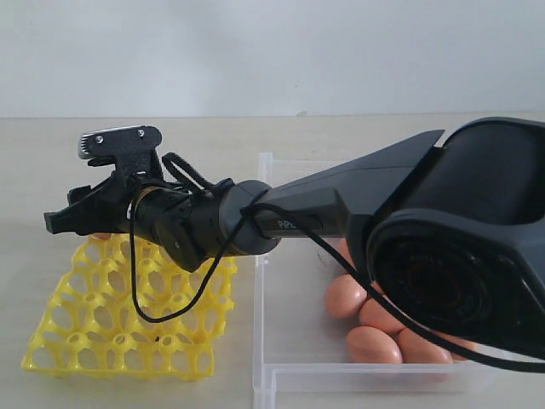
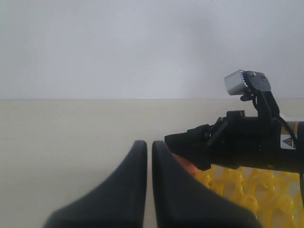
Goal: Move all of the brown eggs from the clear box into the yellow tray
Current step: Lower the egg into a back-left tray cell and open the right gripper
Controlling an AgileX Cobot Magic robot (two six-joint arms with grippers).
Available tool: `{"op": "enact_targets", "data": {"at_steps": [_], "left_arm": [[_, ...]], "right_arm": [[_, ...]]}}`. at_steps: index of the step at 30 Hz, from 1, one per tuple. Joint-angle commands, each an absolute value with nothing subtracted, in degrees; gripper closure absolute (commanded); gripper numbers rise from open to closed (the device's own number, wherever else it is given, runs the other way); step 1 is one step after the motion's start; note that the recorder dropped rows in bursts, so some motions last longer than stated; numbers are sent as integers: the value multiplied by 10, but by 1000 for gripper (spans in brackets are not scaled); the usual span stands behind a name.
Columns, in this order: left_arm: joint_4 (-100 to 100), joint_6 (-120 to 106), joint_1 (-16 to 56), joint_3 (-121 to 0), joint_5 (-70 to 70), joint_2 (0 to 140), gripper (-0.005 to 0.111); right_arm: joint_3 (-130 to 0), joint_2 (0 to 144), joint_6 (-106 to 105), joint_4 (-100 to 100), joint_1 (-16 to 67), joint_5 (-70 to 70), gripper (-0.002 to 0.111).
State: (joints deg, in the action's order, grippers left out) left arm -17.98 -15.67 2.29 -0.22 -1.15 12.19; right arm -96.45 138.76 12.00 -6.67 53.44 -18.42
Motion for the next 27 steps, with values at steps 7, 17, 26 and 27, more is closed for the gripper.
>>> {"op": "enact_targets", "data": {"at_steps": [7, 17, 26, 27], "left_arm": [[-183, -160, 26, 0, -17, 124, 103], [-183, -160, 26, 0, -17, 124, 103], [-183, -160, 26, 0, -17, 124, 103], [-183, -160, 26, 0, -17, 124, 103]], "right_arm": [[-968, 1352, 23, -71, 538, -91, 74], [-967, 1323, -9, -71, 538, -84, 74], [-967, 1232, -139, -63, 538, 194, 76], [-967, 1221, -141, -48, 538, 219, 79]]}}
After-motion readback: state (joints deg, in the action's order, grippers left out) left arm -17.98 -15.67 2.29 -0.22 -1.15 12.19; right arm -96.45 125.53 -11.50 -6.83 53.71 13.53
